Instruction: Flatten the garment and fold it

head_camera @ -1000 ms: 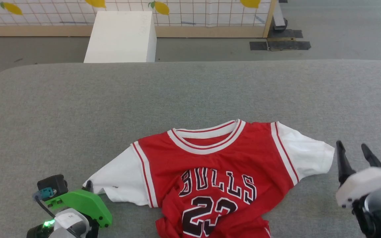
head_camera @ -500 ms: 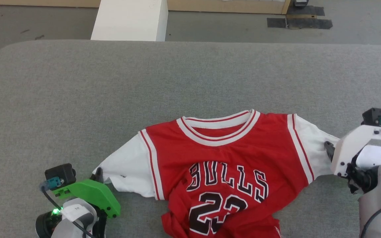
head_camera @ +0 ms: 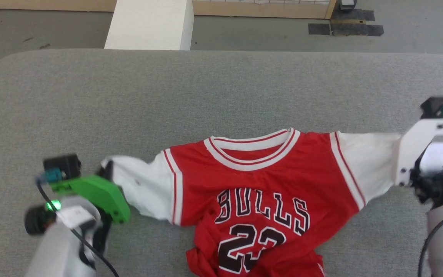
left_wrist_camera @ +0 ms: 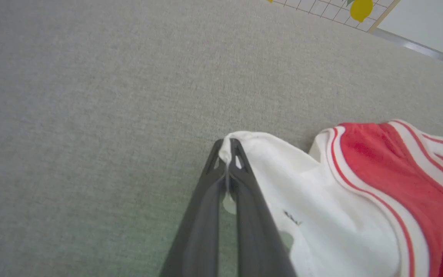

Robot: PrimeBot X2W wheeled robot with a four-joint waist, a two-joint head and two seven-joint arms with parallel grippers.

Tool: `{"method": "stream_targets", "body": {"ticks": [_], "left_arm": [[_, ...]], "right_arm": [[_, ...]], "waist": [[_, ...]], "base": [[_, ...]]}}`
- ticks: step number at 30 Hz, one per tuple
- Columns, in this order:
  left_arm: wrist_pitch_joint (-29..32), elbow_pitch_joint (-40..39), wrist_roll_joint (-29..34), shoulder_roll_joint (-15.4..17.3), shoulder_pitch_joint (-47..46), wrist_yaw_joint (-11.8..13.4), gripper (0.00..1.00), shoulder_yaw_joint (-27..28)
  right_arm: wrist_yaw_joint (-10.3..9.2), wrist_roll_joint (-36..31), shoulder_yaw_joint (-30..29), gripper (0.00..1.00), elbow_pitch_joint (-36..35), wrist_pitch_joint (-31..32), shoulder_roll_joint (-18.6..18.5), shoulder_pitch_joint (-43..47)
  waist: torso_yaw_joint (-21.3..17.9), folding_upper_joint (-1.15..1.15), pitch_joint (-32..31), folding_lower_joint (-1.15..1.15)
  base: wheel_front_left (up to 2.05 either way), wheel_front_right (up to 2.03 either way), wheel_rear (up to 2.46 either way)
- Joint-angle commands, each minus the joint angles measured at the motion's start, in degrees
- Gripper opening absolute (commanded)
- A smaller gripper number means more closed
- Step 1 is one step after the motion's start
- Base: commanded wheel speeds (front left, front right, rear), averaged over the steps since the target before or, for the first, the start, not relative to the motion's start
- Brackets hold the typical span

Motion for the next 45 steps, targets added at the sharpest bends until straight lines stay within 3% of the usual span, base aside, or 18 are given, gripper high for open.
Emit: {"method": "stream_targets", "body": {"ticks": [1,6,11,24,28,36,45], "left_arm": [[0.7,-1.6,0.7,1.6,-3.0,-0.6,0.00,0.1],[3.3,-6.0,3.3,7.4,-12.5,-2.7,0.00,-0.2],[4.4,-7.9,6.5,11.1,-24.1,-2.7,0.00,0.1],[-6.9,-1.9,7.9,12.3,-52.5,2.0,0.00,6.6],[-12.1,0.9,7.4,11.9,-57.2,2.0,0.00,7.5],[-14.7,7.9,5.9,9.9,-51.4,-1.0,0.00,5.3],[-14.4,12.2,1.1,7.0,-29.6,-4.6,0.00,4.6]], "right_arm": [[-0.09,-0.1,0.6,0.00,-1.8,-1.0,-1.6,-1.8],[-0.09,0.7,3.6,0.00,-5.9,-3.0,-6.3,-9.6],[-0.09,0.6,6.2,0.00,-6.2,-6.3,-10.0,-20.4],[-0.09,-4.5,10.8,0.00,-1.3,-21.1,-11.5,-48.2],[-0.09,-6.1,10.6,0.00,1.2,-27.4,-10.6,-54.1],[-0.09,-5.3,11.6,0.00,7.5,-32.4,-9.2,-50.8],[-0.09,4.3,11.1,0.00,8.7,-36.4,-9.8,-28.5]], "waist": [[-0.2,0.00,0.1,0.00],[-0.8,0.00,2.1,0.00],[-1.7,0.00,6.2,0.00],[-3.7,0.00,15.5,0.00],[-3.8,0.00,15.9,0.00],[-2.9,0.00,13.8,0.00],[-2.3,0.00,8.1,0.00]], "base": [[0.00,0.00,0.00],[0.00,0.00,0.00],[0.00,0.00,0.00],[0.00,0.00,0.00],[0.00,0.00,0.00],[0.00,0.00,0.00],[0.00,0.00,0.00]]}}
